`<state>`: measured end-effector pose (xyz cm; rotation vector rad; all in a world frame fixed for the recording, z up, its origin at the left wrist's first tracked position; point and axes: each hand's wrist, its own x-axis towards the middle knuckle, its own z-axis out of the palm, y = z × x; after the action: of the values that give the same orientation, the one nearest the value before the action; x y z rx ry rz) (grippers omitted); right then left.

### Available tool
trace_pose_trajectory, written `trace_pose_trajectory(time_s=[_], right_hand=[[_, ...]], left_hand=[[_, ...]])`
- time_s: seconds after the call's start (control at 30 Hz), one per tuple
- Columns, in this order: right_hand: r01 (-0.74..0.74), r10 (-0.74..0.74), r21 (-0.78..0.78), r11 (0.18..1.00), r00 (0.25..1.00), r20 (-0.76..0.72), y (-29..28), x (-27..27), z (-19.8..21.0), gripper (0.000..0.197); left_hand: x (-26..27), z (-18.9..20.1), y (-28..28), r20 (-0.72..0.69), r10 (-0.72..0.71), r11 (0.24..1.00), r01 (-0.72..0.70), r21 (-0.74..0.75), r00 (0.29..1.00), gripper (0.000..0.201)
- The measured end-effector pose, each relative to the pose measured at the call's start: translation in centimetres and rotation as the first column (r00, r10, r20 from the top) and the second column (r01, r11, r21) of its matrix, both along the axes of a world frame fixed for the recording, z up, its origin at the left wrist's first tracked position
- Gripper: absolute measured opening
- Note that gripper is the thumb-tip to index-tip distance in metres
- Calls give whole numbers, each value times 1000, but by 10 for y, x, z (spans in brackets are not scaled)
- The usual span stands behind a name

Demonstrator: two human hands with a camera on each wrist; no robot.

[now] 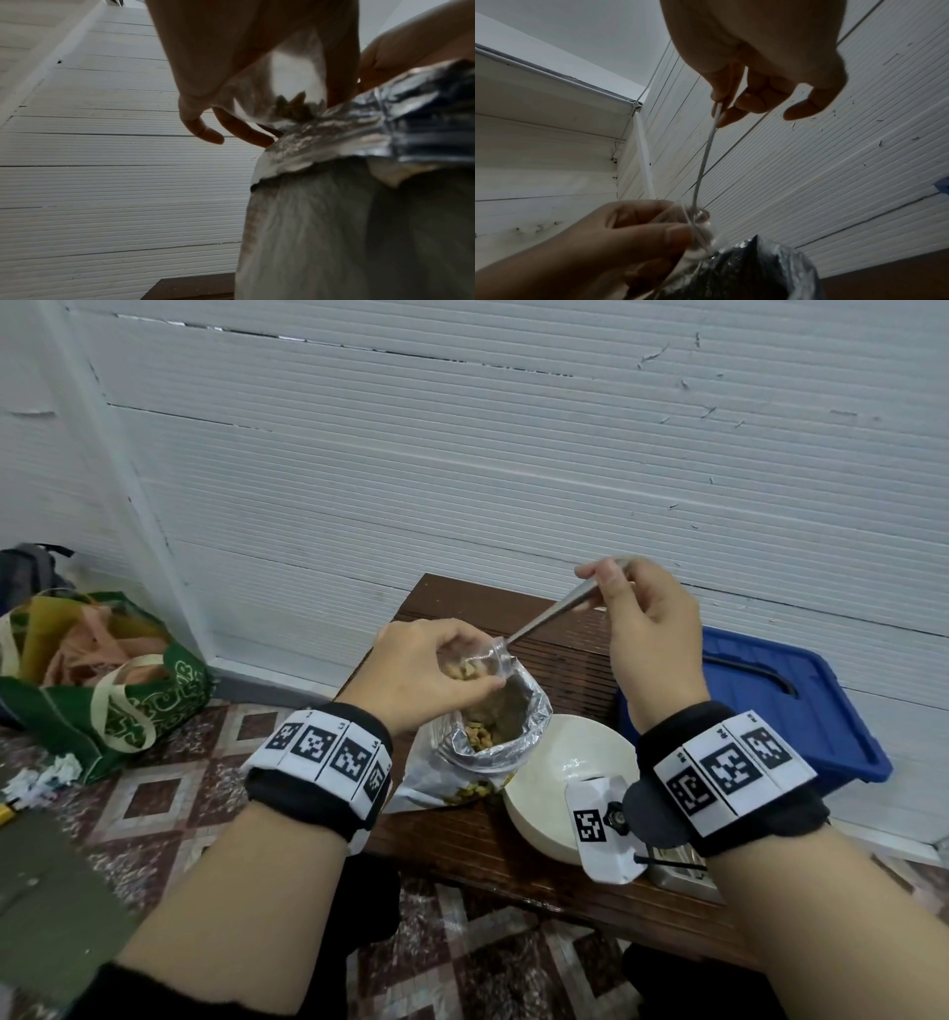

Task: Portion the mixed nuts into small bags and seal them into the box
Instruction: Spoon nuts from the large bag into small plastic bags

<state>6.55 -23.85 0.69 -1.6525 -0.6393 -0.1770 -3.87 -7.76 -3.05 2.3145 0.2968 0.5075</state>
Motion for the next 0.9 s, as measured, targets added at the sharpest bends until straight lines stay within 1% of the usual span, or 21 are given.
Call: trace_pose_trajectory(time_s=[0.1,0.17,0.23,0.3,0.37,0.4,0.47,0.53,0.63,0.7,0.77,0.83,0.9], right_hand=[[-33,23,81,996,992,122,-5,-4,7,20],[-11,-12,134,991,986,168,-8,-4,11,19],[50,-84,193,980,981,173,-13,-2,13,20],[142,-180,244,959,974,141,-17,2,12,21],[238,-268,237,942,958,102,-21,6,7,23],[267,-292,214,940,952,94,-22,8,4,23],[262,-277,134,956,954,111,-24,7,-4,22],[196,-197,27,980,967,162,-23,1,-13,21],[74,-35,-152,986,969,246,-17,-9,-32,19],[55,47,-302,952,946,321,-14,-14,-47,21],[96,104,-447,890,910,402,-12,-20,-59,25],[145,146,-534,833,873,465,-11,-26,-68,24],[158,167,-572,805,864,474,-10,-31,-74,24]], left_hand=[[-1,1,0,65,45,997,-40,-69,997,26],[-2,2,2,77,72,992,-63,-111,994,23],[-4,3,3,79,84,987,-72,-143,993,22],[-4,3,5,83,80,984,-65,-165,993,21],[-5,2,7,64,69,984,-57,-171,996,19],[-5,2,8,45,66,985,-58,-162,997,19],[-4,0,9,10,56,989,-54,-141,998,23],[-4,-1,8,-10,41,986,-42,-164,999,28],[-6,0,5,-12,23,982,-25,-188,1000,20],[-6,0,5,-17,32,985,-34,-167,999,20],[-6,0,5,-27,39,985,-43,-168,999,23],[-6,-1,5,-37,37,983,-43,-180,999,27],[-5,-1,6,-45,42,984,-49,-174,998,29]])
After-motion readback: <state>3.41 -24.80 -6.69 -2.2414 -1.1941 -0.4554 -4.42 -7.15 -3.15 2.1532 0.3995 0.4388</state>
